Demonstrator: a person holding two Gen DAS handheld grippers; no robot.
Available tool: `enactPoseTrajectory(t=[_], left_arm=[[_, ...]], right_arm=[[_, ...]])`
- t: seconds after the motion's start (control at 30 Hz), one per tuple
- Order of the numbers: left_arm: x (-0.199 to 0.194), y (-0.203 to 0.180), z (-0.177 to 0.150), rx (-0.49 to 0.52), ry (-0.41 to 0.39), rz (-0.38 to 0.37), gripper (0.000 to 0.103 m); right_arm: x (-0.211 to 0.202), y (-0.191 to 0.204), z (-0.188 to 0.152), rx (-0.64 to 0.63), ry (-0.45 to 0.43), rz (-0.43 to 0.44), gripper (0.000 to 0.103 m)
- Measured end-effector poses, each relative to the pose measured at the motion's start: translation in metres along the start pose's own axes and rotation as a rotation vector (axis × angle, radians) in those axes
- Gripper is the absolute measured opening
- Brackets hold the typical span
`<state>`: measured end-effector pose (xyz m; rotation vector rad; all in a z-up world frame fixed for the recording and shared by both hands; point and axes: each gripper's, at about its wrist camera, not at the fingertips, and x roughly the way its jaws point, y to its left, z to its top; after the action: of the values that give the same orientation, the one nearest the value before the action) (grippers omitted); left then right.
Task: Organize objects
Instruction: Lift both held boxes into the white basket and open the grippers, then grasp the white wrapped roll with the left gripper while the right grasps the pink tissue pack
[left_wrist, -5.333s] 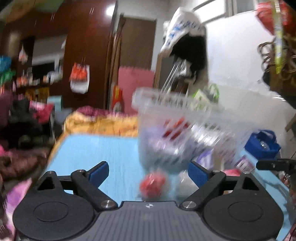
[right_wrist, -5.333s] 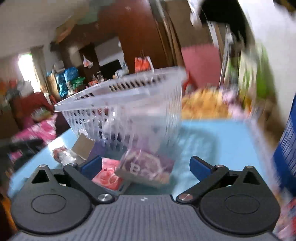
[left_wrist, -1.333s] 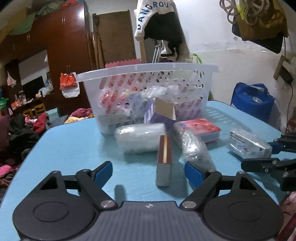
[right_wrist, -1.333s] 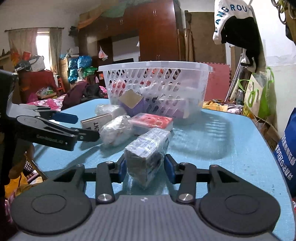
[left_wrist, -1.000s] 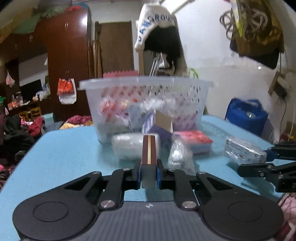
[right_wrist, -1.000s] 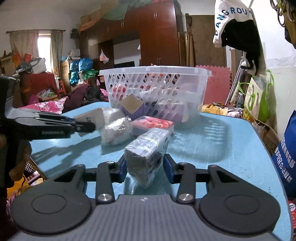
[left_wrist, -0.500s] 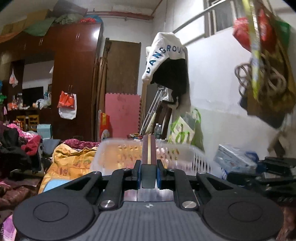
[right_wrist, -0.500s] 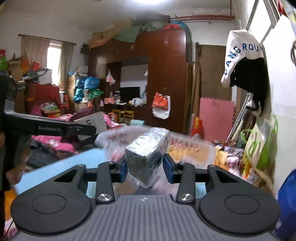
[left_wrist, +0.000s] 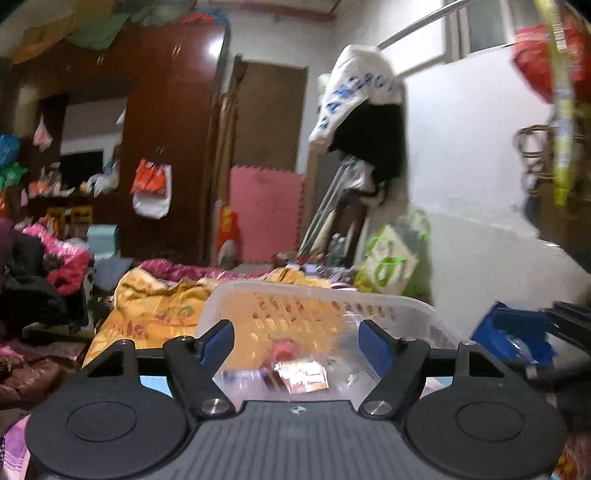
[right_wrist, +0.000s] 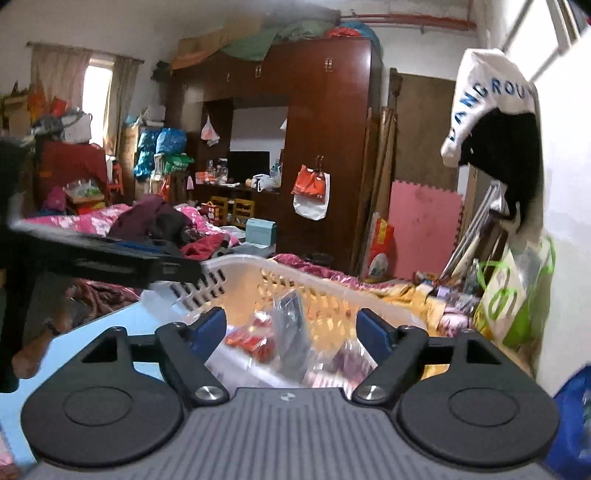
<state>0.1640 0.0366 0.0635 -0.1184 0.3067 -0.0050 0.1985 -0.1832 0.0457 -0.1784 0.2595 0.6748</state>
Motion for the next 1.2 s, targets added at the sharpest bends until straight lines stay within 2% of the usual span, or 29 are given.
enactPoseTrajectory(t=[0.07,0.13,0.27,0.33,0.47,0.57,0.67,0.77,0.83,1.0,1.13,1.2], left_arm=[[-0.019,-0.002,-0.015,0.029,0.001,0.001,0.09],[-0.028,-0.006,-0.034,0.079,0.03,0.003,0.093],[-0.009,-0.01,-0.07,0.147,0.149,0.002,0.093],[0.005,-0.007,-0.078,0.13,0.194,-0.01,0.093],[0.022,0.0,-0.093,0.063,0.265,-0.074,0.093],[0.03,-0.002,-0.101,0.088,0.295,-0.032,0.093],[0.03,-0.001,-0.101,0.087,0.292,-0.005,0.091],[0.024,0.003,-0.101,0.104,0.272,0.074,0.09],[0.023,0.01,-0.099,0.096,0.274,0.084,0.089],[0.025,0.021,-0.098,0.054,0.288,0.054,0.089],[0.028,0.016,-0.099,0.067,0.296,0.043,0.089],[0.028,0.016,-0.1,0.065,0.298,0.042,0.089]], right_arm=[[-0.016,-0.003,-0.013,0.041,-0.019,0.006,0.103],[-0.024,-0.003,-0.03,0.056,-0.005,0.01,0.103],[-0.004,-0.008,-0.067,0.121,0.126,0.01,0.103],[0.01,-0.015,-0.081,0.165,0.173,0.008,0.103],[0.023,-0.03,-0.091,0.272,0.196,0.025,0.103],[0.026,-0.028,-0.096,0.291,0.219,0.033,0.103],[0.032,-0.018,-0.098,0.281,0.244,0.022,0.103],[0.043,-0.01,-0.105,0.307,0.292,0.015,0.103],[0.048,-0.004,-0.106,0.308,0.302,0.01,0.103],[0.051,0.008,-0.104,0.281,0.3,0.019,0.097],[0.044,0.008,-0.104,0.295,0.291,0.049,0.084],[0.039,0.005,-0.104,0.298,0.283,0.059,0.08]])
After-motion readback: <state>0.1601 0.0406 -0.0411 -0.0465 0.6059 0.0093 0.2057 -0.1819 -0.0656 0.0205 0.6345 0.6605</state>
